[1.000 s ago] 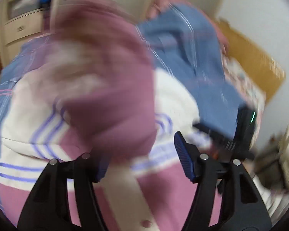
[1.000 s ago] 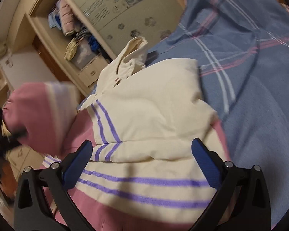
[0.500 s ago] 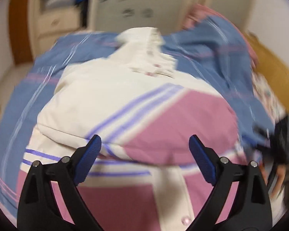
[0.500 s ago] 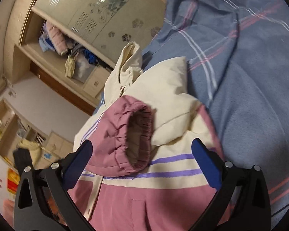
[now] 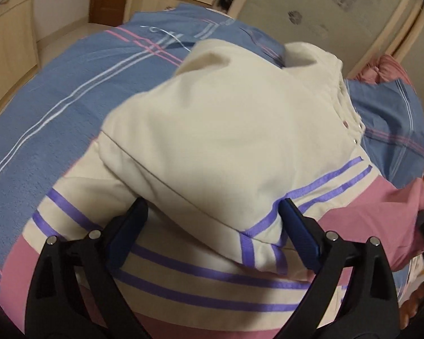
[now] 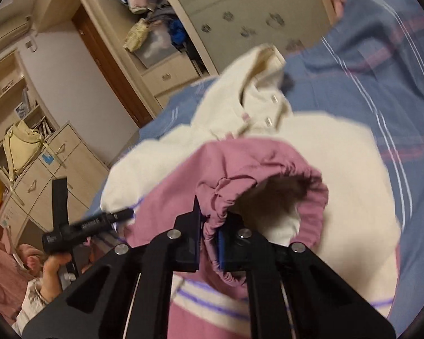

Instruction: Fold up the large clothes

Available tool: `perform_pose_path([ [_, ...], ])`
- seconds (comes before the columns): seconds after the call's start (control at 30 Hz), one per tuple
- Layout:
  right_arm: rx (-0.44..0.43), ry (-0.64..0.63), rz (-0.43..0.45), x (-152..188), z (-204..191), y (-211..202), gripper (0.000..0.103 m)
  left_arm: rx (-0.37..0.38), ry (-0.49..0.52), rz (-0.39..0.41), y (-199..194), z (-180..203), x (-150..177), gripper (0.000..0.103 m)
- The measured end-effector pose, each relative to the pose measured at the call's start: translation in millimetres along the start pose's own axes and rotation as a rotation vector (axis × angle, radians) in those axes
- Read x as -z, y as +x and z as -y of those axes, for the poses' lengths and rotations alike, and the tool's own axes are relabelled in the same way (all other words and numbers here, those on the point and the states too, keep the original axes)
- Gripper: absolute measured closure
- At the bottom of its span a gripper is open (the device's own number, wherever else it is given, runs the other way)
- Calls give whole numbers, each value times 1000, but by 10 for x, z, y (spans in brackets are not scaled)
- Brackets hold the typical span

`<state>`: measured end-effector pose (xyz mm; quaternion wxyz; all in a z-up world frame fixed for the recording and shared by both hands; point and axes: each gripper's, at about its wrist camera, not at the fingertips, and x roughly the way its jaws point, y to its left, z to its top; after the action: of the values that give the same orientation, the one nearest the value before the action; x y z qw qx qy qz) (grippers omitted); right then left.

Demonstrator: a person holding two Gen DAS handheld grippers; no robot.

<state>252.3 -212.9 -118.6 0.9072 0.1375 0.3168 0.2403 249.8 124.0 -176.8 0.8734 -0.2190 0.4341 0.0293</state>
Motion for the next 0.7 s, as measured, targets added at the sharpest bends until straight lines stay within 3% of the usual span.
perform_pose_path([
  [0.13,-86,-14,4,-232,-47,90,93,-99,-68,102,-44,-178,-96,7],
  [0.2,-33,22,-53,-201,55,220,93,-184,-111,137,-55,-309,-129,7],
  [0.23,24,44,-90,-143,153,316,90,-191,-143,135,-32,-387,-152,7],
  [0.3,121,102,-168,26,388,445,60,-172,-146,132,-85,-416,-152,7],
  [0.33,126,131,-181,102,487,430,41,-185,-119,157,-179,-370,-139,8],
  [0.4,88,188,-160,244,654,276,40,-226,-72,226,-383,-270,-101,8],
  [0.47,160,206,-97,326,722,34,24,-221,-45,296,-618,-213,-66,8],
  [0.6,285,217,59,412,706,-431,23,-102,64,368,-896,53,-93,8],
  [0.63,278,199,100,419,671,-507,24,-80,118,368,-900,172,-106,8],
  [0.7,149,130,139,398,531,-550,34,-70,212,364,-834,421,-123,9],
])
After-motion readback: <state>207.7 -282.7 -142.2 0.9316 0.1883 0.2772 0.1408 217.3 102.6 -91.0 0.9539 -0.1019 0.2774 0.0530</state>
